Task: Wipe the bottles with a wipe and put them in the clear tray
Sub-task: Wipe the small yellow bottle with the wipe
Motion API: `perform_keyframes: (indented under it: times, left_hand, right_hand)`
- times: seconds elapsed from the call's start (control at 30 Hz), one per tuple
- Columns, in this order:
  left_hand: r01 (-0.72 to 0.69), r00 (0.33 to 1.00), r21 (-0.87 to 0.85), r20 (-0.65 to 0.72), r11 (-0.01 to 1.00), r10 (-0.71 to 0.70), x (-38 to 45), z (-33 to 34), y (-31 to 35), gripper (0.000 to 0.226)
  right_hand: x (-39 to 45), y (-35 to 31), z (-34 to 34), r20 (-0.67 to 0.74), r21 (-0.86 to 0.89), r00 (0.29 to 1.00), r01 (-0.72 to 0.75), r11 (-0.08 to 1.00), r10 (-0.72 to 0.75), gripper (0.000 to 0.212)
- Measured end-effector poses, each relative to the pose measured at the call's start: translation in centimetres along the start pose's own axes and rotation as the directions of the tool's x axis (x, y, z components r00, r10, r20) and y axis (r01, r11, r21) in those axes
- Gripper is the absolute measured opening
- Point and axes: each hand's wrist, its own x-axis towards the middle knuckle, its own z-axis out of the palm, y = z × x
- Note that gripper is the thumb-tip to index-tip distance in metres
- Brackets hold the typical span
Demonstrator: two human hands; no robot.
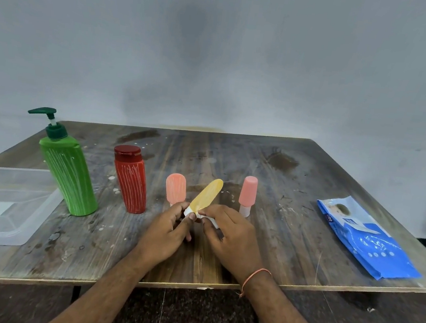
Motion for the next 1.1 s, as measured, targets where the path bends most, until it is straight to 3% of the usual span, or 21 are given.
perform_keyframes:
  times: [0.13, 0.33, 0.7, 1.1]
  left_hand:
    - [0.003, 1.0, 0.003, 0.006, 1.0, -0.003, 0.0, 0.0, 0.0, 0.012]
    - [0.013, 1.0, 0.016, 0.016, 1.0, -0.013, 0.0, 0.0, 0.2, 0.016]
    - [-0.021, 0.996, -0.074, 0.089, 0.997, 0.027, 0.0, 0.0, 0.7, 0.023]
    - [0.041, 0.999, 0.095, -0.002, 0.995, -0.041, 0.3, 0.0, -0.9, 0.02]
  right_hand:
    - [-0.1, 0.3, 0.3, -0.016, -0.002, 1.0, 0.014, 1.0, -0.014, 0.024]
    - [-0.2, 0.8, 0.7, -0.03, -0.033, 0.999, 0.043, 0.998, -0.044, 0.022]
    - [0.0, 0.3, 0.9, -0.029, 0.005, 0.996, -0.085, 0.996, 0.085, 0.021]
    - [0.1, -0.3, 0.8, -0.097, -0.006, 0.971, -0.22, 0.975, 0.218, 0.012]
